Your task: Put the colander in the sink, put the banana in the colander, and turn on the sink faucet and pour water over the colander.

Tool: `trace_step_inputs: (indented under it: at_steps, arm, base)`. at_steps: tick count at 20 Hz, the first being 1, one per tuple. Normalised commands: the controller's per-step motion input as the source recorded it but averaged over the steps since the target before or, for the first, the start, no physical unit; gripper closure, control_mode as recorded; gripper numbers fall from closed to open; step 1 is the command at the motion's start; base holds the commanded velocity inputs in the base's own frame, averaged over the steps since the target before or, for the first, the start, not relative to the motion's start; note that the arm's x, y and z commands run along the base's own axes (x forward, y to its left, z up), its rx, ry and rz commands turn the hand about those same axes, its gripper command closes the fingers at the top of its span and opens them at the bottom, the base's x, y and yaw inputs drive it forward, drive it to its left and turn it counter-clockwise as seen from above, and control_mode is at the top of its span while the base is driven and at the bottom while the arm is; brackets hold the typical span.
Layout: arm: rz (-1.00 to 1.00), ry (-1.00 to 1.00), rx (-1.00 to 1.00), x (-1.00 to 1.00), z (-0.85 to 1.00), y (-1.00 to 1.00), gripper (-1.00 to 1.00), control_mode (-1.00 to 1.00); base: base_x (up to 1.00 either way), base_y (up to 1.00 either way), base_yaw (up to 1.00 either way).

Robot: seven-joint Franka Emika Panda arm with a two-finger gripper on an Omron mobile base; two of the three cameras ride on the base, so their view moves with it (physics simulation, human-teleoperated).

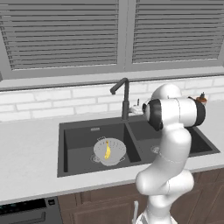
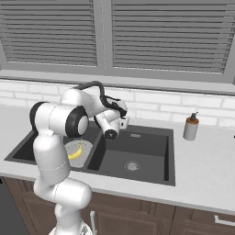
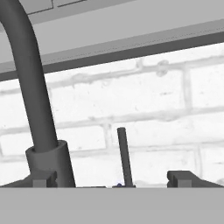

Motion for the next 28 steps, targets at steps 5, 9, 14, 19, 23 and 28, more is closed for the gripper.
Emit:
trace_step_inputs:
  at_steps: [5, 9, 14, 19, 23, 28]
  arm:
    - [0.00, 0.00, 0.00, 0.27, 0.00, -0.14, -1.00, -1.00]
    - [0.00, 0.00, 0.00, 0.19, 0.00, -0.01, -1.00, -1.00]
    - [-0.02, 0.00, 0.00, 0.17, 0.00, 0.00, -1.00, -1.00]
    - [-0.02, 0.00, 0.00, 0.14, 0.00, 0.00, -1.00, -1.00]
    - [0.00, 0.00, 0.00, 0.12, 0.00, 0.00, -1.00, -1.00]
    - [0.00, 0.00, 0.00, 0.06, -0.01, 0.00, -1.00, -1.00]
  base:
    - [0.00, 0.00, 0.00]
    - [0.00, 0.00, 0.00]
    - [0.00, 0.00, 0.00]
    - [0.00, 0.00, 0.00]
    - [0.00, 0.00, 0.00]
    - [0.00, 0.00, 0.00]
